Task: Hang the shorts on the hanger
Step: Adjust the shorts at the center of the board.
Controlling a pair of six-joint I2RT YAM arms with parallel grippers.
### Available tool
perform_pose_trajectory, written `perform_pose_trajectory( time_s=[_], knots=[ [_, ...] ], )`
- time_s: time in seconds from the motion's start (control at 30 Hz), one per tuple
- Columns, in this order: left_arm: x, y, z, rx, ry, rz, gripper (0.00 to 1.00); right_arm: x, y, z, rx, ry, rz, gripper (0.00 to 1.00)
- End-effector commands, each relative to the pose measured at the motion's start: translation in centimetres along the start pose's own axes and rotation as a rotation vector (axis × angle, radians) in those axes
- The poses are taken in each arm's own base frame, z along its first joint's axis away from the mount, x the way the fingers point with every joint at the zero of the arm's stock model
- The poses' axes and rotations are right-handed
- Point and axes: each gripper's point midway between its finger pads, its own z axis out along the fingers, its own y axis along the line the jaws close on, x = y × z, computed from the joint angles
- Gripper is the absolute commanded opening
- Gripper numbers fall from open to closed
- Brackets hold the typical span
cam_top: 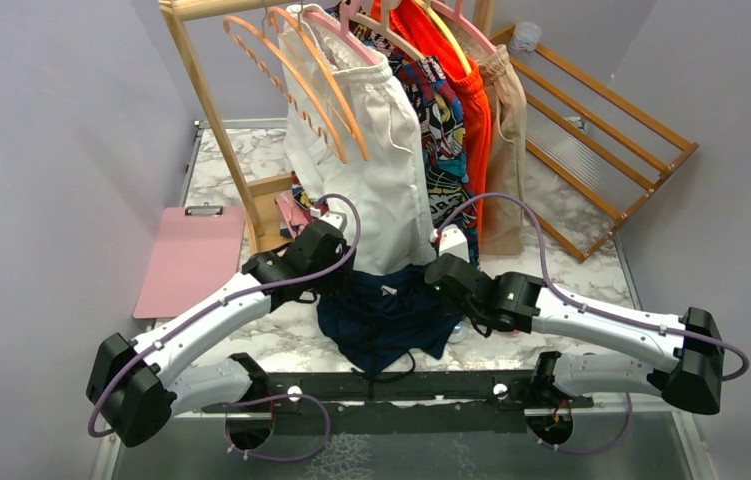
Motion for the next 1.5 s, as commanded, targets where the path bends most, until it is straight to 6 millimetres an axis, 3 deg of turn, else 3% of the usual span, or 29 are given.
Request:
perform_pose_trajectory(
  time_s=[0.0,0.17,0.43,0.9,1.1,1.3,1.4,1.47],
  knots=[
    [-2.9,0.5,-0.9,-0.04,-0.076,0.051,0.76,-0.2,-0.1,-0.3,-0.026,-0.019,-0.011,0.01],
    [-4.2,0.0,-1.0,-0.022,-0.094,0.117,0.76,-0.3,0.1,-0.3,-0.04,-0.023,-0.014,0.01],
    [-3.4,-0.2,-0.2,0.002,-0.052,0.189,0.74,-0.4,0.1,-0.4,-0.044,-0.031,-0.024,0.01],
    [-2.4,-0.2,1.5,0.02,-0.005,0.22,0.52,-0.6,-0.2,-1.1,-0.047,-0.036,-0.02,0.01],
    [-2.1,-0.7,1.6,0.055,0.0,0.222,0.5,-0.8,-0.4,-1.4,-0.045,-0.04,-0.019,0.01],
    [-1.9,-1.0,1.6,0.077,-0.003,0.212,0.21,-1.3,-0.6,-2.0,-0.048,-0.06,-0.004,0.01],
    [-2.9,-1.0,0.8,0.074,-0.044,0.204,0.03,-1.9,-0.8,-2.7,-0.059,-0.079,0.01,0.01],
    [-4.0,-1.1,-0.2,0.072,-0.084,0.186,0.0,-2.6,-1.0,-3.4,-0.067,-0.104,0.02,0.01]
  ],
)
